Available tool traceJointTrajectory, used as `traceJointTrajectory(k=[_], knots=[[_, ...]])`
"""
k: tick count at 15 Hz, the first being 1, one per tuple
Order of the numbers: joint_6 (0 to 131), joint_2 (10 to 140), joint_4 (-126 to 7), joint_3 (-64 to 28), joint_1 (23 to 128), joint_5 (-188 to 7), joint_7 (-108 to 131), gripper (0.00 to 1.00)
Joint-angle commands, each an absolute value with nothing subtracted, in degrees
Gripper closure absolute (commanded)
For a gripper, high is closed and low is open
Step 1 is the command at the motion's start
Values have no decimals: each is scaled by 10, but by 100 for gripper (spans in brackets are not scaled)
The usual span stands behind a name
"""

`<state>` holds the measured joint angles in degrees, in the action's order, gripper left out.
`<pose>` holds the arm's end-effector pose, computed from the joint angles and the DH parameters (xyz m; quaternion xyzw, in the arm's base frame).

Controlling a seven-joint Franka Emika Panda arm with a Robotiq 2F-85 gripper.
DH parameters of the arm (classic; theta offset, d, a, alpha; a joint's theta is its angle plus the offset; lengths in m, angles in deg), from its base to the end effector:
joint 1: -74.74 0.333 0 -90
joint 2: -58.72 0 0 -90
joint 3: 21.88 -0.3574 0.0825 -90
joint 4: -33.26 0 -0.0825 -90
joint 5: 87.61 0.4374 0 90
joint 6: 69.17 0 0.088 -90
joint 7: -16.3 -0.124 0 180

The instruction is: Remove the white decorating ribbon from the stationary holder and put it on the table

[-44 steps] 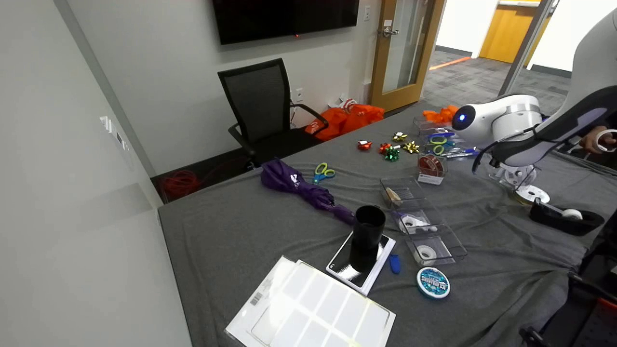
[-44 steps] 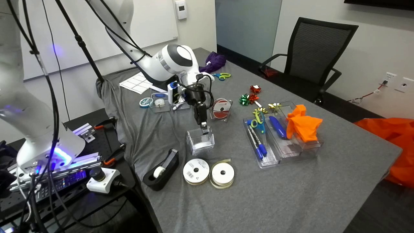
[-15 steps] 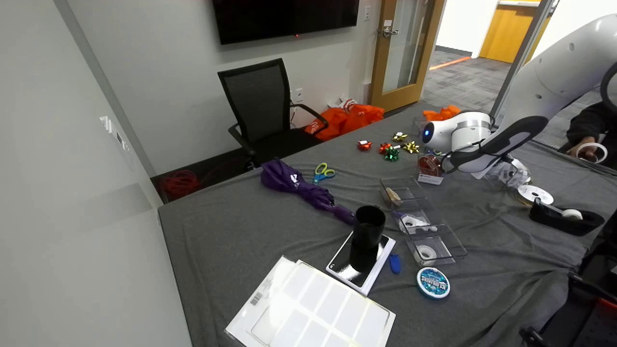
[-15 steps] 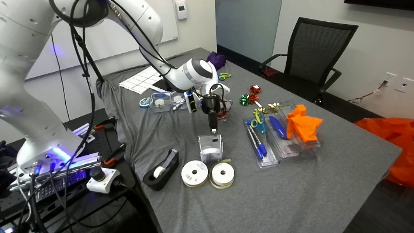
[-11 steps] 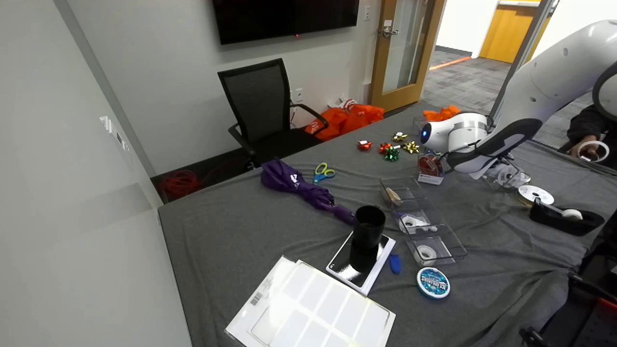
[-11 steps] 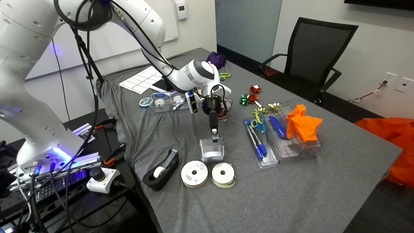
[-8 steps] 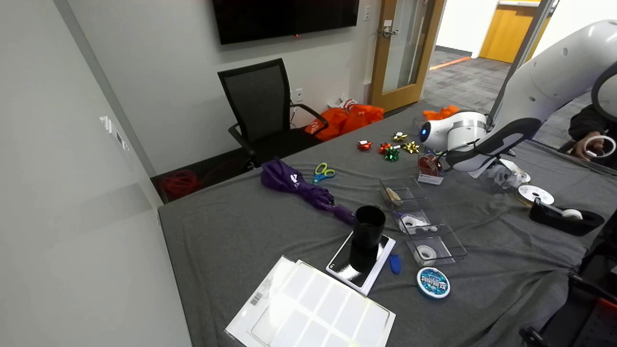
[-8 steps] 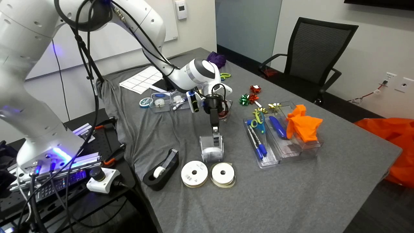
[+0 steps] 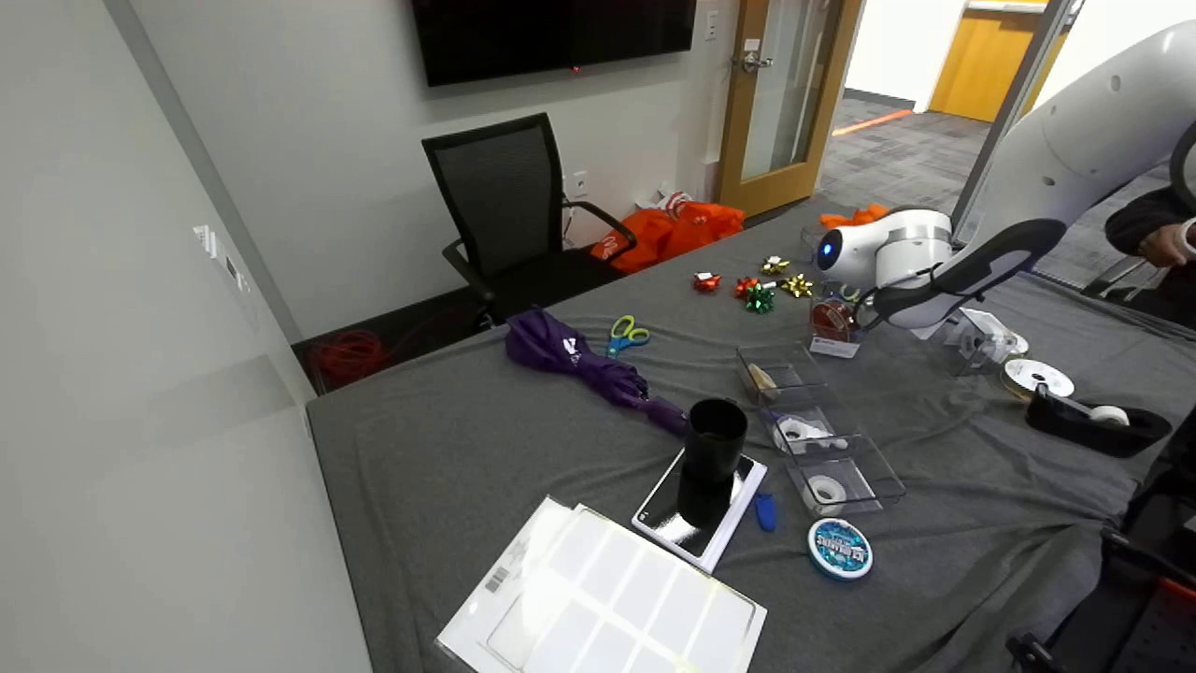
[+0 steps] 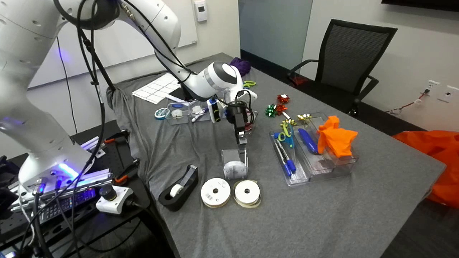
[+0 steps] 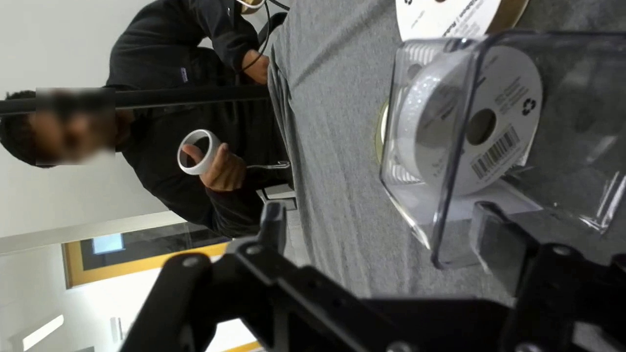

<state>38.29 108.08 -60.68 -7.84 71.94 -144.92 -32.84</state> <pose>0.6483 -0.2627 0.1038 0.8129 -0.1912 -0.1240 0.5360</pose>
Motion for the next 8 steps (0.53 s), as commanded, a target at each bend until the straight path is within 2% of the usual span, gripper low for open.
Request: traceJointTrajectory(k=[1, 8], knots=[[476, 990, -710, -95, 703, -1485, -311, 0], [668, 834, -878, -96, 671, -1515, -262, 0]])
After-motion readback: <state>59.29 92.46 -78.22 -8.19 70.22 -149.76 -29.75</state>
